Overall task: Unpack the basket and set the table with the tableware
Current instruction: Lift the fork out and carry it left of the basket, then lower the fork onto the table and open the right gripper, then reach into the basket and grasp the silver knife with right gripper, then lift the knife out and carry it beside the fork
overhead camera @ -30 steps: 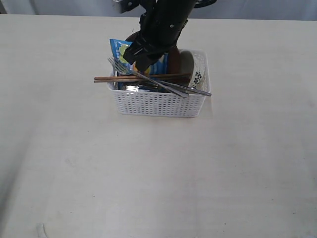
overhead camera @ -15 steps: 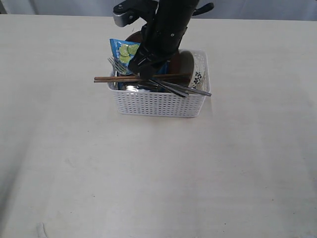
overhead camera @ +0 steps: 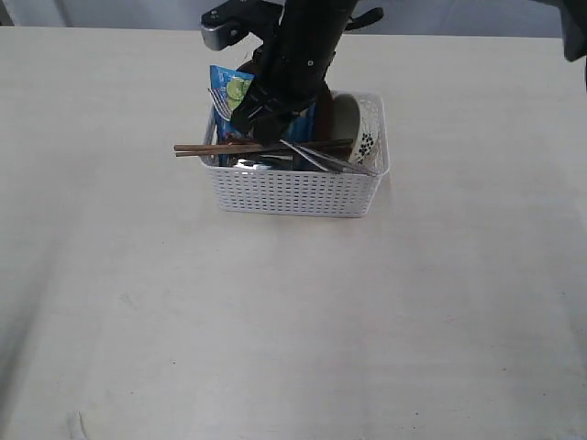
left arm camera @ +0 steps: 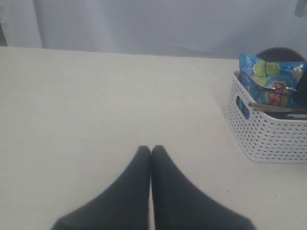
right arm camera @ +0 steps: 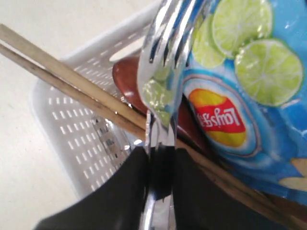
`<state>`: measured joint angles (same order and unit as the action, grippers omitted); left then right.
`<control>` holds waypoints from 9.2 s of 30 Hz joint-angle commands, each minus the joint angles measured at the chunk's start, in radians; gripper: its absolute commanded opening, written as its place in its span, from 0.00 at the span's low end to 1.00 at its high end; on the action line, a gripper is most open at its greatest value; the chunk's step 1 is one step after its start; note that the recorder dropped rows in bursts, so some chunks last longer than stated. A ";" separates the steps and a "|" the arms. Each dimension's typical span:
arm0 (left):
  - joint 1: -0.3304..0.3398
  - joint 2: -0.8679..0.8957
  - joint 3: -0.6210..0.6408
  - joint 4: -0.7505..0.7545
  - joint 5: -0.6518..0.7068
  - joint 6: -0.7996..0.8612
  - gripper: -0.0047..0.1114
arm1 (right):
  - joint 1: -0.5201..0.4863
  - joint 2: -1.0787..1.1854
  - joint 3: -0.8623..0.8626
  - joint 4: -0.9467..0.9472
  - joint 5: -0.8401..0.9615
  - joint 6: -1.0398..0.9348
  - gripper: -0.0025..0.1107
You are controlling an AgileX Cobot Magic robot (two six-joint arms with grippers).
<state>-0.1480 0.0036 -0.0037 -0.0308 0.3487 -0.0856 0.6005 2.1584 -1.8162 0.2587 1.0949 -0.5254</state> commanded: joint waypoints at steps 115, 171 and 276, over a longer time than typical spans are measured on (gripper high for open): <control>-0.005 -0.004 0.004 0.001 -0.002 0.003 0.04 | 0.517 -0.260 0.294 -0.547 -0.130 1.228 0.32; -0.005 -0.004 0.004 0.001 -0.002 0.003 0.04 | 0.000 -0.010 0.038 -0.136 0.079 0.072 0.02; -0.005 -0.004 0.004 0.001 -0.002 0.003 0.04 | 0.408 -0.072 0.585 0.147 -0.896 1.158 0.02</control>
<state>-0.1480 0.0036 -0.0037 -0.0308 0.3487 -0.0856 1.0145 2.0876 -1.2312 0.4199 0.1950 0.6474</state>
